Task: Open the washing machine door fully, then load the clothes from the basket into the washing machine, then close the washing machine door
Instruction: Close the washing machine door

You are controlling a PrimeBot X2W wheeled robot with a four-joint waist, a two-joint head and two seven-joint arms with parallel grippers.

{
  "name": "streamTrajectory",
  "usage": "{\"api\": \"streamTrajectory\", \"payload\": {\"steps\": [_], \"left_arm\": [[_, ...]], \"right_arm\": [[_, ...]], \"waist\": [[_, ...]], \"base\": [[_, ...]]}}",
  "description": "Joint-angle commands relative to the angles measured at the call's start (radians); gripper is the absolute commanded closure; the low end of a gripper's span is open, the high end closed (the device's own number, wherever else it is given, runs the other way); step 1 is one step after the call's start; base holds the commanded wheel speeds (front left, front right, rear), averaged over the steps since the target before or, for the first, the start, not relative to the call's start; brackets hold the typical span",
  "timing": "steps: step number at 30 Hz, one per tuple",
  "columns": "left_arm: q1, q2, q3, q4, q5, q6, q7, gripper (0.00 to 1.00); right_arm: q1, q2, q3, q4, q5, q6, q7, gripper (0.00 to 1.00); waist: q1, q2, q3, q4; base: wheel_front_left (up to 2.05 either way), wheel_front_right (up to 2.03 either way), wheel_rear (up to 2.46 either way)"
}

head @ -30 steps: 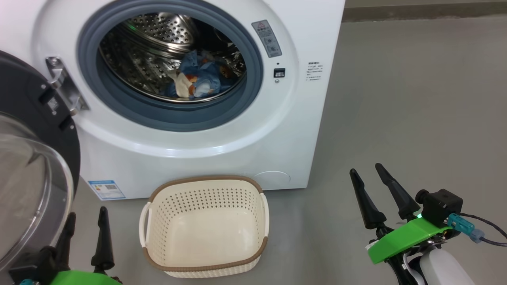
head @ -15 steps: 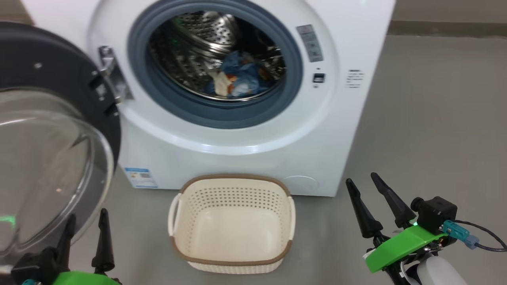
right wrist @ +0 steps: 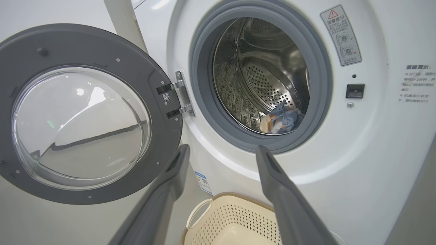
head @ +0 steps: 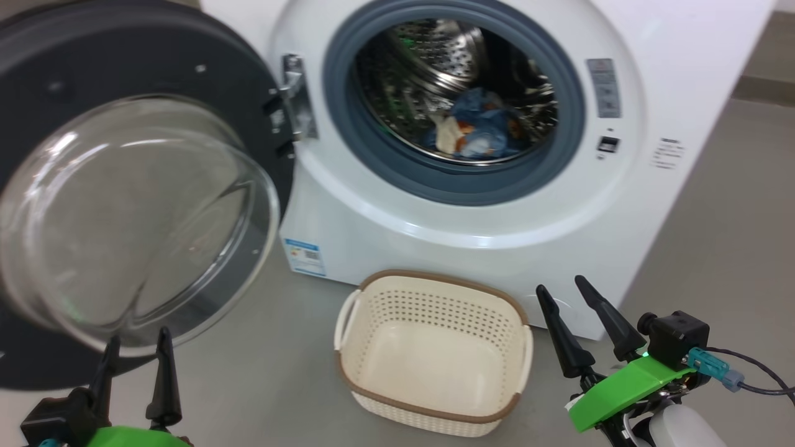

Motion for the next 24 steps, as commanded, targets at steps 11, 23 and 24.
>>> {"api": "streamTrajectory", "payload": {"steps": [11,23,24], "left_arm": [[-0.018,0.013,0.033,-0.023,0.003,0.004,-0.006,0.0],[-0.015,0.012,0.037,-0.031,-0.004,0.007,-0.006,0.0],[-0.015,0.012,0.037,-0.032,-0.004,0.007,-0.006,0.0]], "right_arm": [[-0.027,-0.01,0.025,-0.018,0.013,0.002,-0.005,0.0],[-0.028,-0.008,0.027,-0.016,0.017,0.002,-0.005,0.0],[-0.027,-0.009,0.026,-0.017,0.017,0.002,-0.005,0.0]], "waist": [[0.0,0.0,-0.016,0.149],[0.0,0.0,-0.017,0.19],[0.0,0.0,-0.017,0.192]], "base": [[0.0,0.0,0.0],[0.0,0.0,0.0],[0.0,0.0,0.0]]}}
